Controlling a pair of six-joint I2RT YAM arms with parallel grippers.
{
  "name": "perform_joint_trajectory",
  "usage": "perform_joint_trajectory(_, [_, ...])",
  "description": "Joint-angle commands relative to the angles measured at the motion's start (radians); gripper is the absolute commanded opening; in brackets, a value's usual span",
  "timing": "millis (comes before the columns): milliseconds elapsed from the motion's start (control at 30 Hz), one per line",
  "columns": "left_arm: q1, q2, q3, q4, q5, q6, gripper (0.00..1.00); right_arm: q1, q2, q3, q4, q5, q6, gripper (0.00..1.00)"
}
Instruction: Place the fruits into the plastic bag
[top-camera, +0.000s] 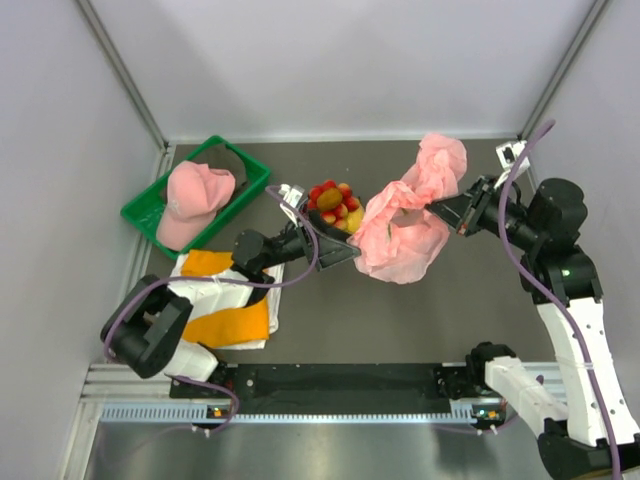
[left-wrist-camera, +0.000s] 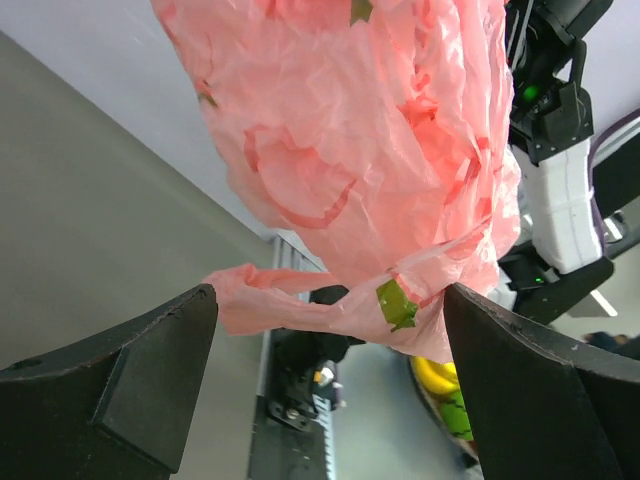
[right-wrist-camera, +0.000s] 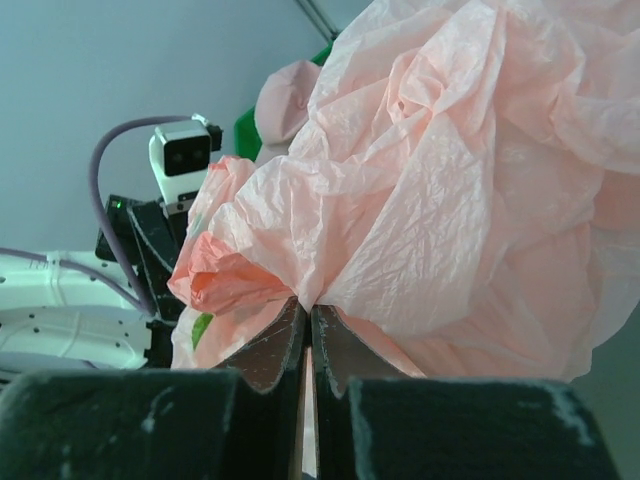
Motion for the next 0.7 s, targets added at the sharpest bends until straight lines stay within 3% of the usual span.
perform_joint_trajectory(0, [-0.025, 0.035, 0.054, 0.434, 0.021, -0.116, 0.98, -0.006, 0.027, -0.019, 0.014, 0.085, 0.011, 0.0])
perform_joint_trajectory(233, [-0.061, 0.021, 0.052, 0.411, 0.046, -0.078, 0.96, -0.006, 0.077, -0.087, 0.069, 0.122, 0.06, 0.0])
perform_joint_trajectory(367, [-0.071, -0.028, 0.066, 0.275, 0.055, 0.023, 0.93, -0.008, 0.084, -0.098, 0.075, 0.129, 0.069, 0.0])
perform_joint_trajectory(533, [-0.108, -0.08, 0.104, 0.011, 0.092, 0.143, 0.84, -0.006, 0.093, -0.089, 0.032, 0.211, 0.051, 0.0])
perform_joint_trajectory(667, [-0.15, -0.103, 0.144, -0.228, 0.096, 0.302, 0.82, -0.008, 0.098, -0.093, 0.023, 0.242, 0.052, 0.0])
